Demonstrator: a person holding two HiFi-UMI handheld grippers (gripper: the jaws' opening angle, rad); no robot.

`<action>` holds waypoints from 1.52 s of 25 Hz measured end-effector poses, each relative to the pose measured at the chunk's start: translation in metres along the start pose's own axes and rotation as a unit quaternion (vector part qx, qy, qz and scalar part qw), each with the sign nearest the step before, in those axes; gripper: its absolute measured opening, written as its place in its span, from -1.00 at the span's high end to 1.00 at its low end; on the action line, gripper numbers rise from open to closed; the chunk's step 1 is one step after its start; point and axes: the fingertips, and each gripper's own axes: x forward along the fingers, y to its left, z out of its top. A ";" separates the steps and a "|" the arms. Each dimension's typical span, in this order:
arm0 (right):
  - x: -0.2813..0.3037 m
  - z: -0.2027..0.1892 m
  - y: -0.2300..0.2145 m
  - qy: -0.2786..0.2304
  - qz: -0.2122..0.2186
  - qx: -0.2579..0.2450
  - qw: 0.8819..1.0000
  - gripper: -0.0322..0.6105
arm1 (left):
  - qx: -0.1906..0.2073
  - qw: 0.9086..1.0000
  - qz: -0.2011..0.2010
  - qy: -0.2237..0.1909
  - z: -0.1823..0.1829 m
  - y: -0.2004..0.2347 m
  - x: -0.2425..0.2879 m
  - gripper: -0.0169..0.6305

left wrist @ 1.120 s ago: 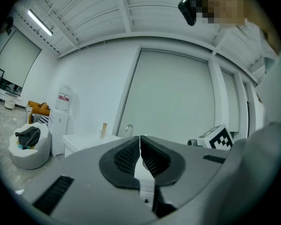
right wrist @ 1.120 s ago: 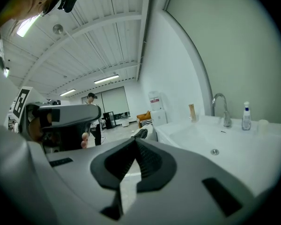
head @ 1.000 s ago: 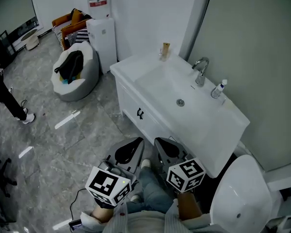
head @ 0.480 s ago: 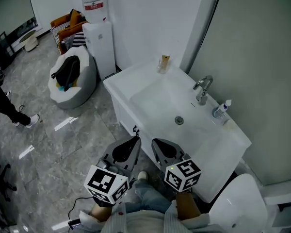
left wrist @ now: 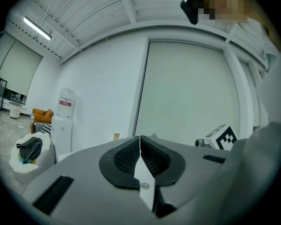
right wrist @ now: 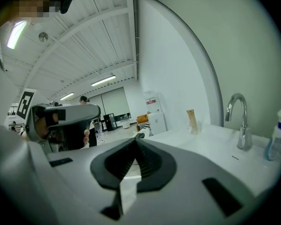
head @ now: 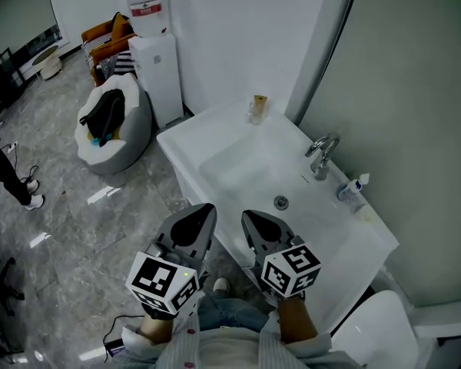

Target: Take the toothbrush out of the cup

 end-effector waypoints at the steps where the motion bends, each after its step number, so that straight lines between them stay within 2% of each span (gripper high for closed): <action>1: 0.000 0.000 -0.003 0.001 0.000 0.001 1.000 0.87 | 0.000 1.000 0.002 0.001 0.000 0.001 0.003 0.88; 6: 0.003 0.000 -0.013 -0.001 -0.002 0.007 1.000 0.87 | 0.001 1.000 0.007 0.001 0.001 0.009 0.014 0.88; 12: 0.021 0.009 -0.031 -0.009 -0.013 0.007 1.000 0.87 | 0.012 1.000 -0.006 -0.007 0.009 0.023 0.040 0.88; 19: 0.069 0.020 -0.064 -0.003 -0.039 0.013 0.999 0.87 | 0.007 0.999 -0.031 -0.004 0.015 0.066 0.089 0.88; 28: 0.151 0.039 -0.118 -0.005 -0.105 0.044 0.993 0.87 | 0.006 0.995 -0.097 0.029 0.019 0.136 0.173 0.88; 38: 0.204 0.065 -0.166 -0.010 -0.185 0.068 0.980 0.87 | 0.002 0.982 -0.179 0.055 0.029 0.181 0.253 0.88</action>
